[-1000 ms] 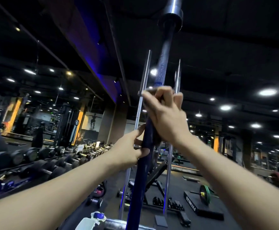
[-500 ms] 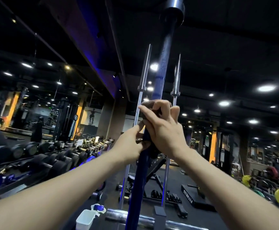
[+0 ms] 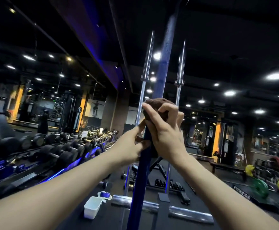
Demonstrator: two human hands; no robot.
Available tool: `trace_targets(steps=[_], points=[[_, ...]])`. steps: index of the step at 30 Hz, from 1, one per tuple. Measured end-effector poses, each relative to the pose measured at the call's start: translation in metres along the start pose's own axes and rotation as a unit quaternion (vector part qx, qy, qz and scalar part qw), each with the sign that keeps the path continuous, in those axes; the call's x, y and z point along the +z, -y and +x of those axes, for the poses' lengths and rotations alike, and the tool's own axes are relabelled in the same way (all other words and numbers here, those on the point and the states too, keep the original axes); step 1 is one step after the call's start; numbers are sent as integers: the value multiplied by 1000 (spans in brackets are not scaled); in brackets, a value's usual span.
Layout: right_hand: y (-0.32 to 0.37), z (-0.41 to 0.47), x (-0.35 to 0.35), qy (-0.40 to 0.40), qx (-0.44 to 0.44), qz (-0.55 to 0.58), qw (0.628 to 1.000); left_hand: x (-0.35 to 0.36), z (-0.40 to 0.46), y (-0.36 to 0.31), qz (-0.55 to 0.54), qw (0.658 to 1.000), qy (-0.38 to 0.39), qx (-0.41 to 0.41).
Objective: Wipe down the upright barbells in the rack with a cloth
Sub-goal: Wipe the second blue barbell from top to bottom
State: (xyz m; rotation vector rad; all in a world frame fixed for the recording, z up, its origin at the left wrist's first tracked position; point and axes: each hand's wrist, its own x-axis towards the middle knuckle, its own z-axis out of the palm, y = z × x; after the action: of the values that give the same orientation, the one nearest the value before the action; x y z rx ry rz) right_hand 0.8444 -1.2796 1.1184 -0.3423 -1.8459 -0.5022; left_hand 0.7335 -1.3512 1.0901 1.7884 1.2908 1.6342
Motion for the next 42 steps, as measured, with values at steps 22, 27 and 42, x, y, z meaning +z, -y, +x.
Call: trace_targets(steps=[22,27,42], points=[[-9,76,-22,-4,49,29,998,2,-10,-8,14,1000,14,-10],[-2,49,-5,-15,48,48,998,0,-10,-11,-19,1000,-20,-8],[10,-24,-55,224,125,302,918,18,-36,-41,-113,982,-118,-98]])
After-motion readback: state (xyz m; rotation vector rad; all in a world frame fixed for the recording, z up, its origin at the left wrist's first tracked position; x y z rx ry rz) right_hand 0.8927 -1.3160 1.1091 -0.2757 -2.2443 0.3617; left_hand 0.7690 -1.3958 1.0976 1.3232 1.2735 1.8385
